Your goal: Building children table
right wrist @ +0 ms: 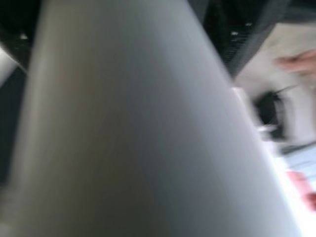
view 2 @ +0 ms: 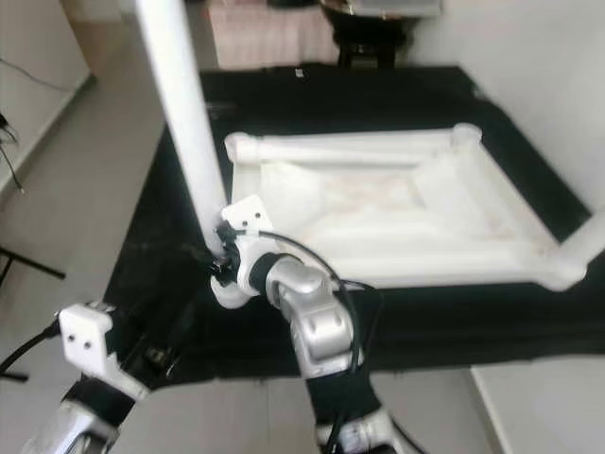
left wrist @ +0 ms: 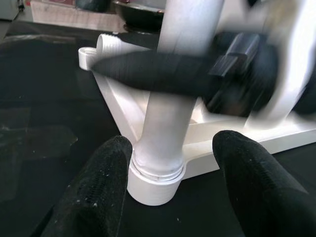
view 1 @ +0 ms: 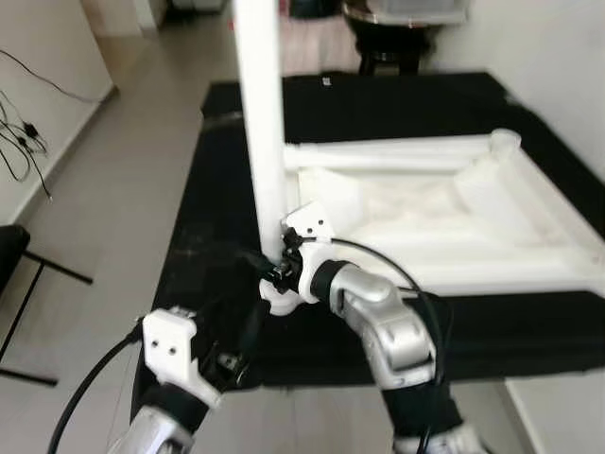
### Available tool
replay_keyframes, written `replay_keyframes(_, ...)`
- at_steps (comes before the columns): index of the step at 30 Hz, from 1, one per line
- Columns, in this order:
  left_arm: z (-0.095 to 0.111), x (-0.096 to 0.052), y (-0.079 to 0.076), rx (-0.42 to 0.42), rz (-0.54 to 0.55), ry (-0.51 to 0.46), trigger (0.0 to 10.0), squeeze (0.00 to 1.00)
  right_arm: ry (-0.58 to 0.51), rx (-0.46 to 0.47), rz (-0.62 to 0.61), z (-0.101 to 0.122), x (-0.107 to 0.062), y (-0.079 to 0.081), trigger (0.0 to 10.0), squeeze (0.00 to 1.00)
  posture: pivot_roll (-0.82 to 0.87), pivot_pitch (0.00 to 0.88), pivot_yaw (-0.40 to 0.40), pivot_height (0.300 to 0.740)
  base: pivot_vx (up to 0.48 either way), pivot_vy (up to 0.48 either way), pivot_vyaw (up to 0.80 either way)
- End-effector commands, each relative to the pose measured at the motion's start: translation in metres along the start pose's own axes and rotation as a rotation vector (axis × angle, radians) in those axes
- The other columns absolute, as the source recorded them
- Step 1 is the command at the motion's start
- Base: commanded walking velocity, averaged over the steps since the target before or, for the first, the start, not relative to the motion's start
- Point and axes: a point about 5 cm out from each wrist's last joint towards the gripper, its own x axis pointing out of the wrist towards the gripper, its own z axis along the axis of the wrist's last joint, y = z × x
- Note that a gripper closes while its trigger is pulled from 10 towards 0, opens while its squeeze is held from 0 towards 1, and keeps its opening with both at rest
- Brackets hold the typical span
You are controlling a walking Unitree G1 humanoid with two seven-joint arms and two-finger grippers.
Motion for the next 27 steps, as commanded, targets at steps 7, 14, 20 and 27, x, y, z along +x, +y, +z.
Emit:
replay_keyframes(7,-0.003,-0.004,-0.002,-0.009,0.004,0.018,10.0,0.0,-0.013,-0.179,0.445,0.014,-0.009,0.008,10.0,0.0,0.11,0.168,0.003,0.74,0.0,0.0,0.0)
replay_keyframes(14,-0.003,-0.009,-0.01,-0.016,0.002,0.025,10.0,0.0,0.025,-0.247,0.641,0.029,0.002,-0.009,10.0,0.0,0.14,0.195,-0.005,0.74,0.0,0.0,0.0)
replay_keyframes(20,-0.002,-0.013,-0.013,-0.02,0.002,0.03,10.0,0.0,0.028,-0.239,0.695,0.033,0.009,-0.012,0.0,0.0,0.16,0.209,-0.004,0.74,0.0,0.0,0.0)
replay_keyframes(27,-0.001,-0.015,-0.016,-0.025,-0.002,0.037,10.0,0.0,0.041,-0.207,0.841,0.036,0.004,-0.015,0.0,0.0,0.16,0.223,-0.003,0.74,0.0,0.0,0.0)
